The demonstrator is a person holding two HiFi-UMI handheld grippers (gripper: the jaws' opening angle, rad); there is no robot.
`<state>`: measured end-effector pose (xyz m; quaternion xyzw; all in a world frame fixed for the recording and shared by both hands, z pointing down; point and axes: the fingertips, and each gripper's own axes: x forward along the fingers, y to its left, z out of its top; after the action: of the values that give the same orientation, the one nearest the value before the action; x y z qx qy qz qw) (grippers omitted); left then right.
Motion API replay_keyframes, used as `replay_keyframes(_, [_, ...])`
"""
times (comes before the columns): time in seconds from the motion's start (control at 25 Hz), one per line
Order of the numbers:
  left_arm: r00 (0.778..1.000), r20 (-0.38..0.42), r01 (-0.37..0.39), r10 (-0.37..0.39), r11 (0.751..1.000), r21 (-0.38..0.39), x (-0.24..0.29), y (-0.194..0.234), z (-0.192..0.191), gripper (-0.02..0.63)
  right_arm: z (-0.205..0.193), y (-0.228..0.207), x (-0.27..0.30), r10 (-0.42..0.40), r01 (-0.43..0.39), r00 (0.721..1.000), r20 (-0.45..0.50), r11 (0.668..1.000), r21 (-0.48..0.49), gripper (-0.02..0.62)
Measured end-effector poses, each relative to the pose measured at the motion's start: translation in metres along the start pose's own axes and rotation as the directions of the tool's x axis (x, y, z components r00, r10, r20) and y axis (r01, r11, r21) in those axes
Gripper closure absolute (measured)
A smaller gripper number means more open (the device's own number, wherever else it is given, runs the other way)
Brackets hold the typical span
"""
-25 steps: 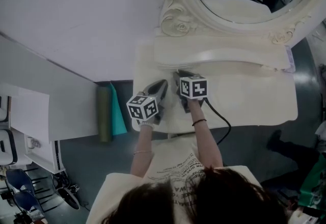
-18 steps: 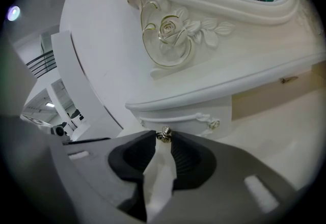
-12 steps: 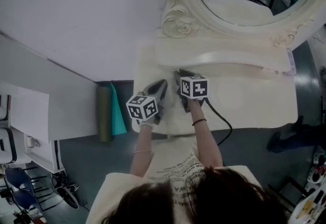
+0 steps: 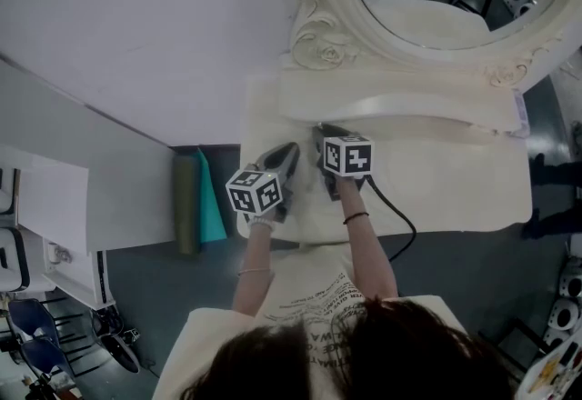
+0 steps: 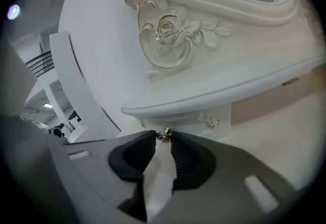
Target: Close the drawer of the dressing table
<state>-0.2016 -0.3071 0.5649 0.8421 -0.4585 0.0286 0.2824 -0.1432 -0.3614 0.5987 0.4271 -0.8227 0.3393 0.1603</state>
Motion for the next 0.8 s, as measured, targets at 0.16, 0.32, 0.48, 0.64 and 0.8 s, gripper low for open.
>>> replay_keyframes(0.16, [1.0, 0.0, -0.002, 0.002, 1.0, 0.004, -0.0004, 0.0021, 0.0015, 0.606, 0.0014, -0.0007, 0.0017, -0.003, 0.003, 1.0, 0.003, 1.0, 0.002, 0.502])
replay_keyframes(0.32, [1.0, 0.0, -0.003, 0.003, 1.0, 0.003, -0.0016, 0.0034, 0.0026, 0.606, 0.0017, -0.0003, 0.002, -0.002, 0.002, 1.0, 0.004, 1.0, 0.003, 0.503])
replay_keyframes(0.48, [1.0, 0.002, 0.0, 0.0, 1.0, 0.001, -0.0024, 0.0023, 0.0022, 0.606, 0.0017, -0.0004, 0.0023, 0.009, -0.009, 1.0, 0.0, 1.0, 0.016, 0.5])
replay_keyframes(0.64, [1.0, 0.005, 0.004, -0.004, 1.0, 0.001, -0.0038, 0.0003, 0.0027, 0.607, 0.0019, -0.0007, -0.0007, 0.022, -0.022, 1.0, 0.007, 1.0, 0.003, 0.492])
replay_keyframes(0.8, [1.0, 0.02, 0.011, -0.011, 1.0, 0.005, -0.0084, -0.003, 0.006, 0.606, -0.0012, 0.0062, -0.0063, 0.061, -0.061, 0.998, 0.001, 0.998, -0.009, 0.469])
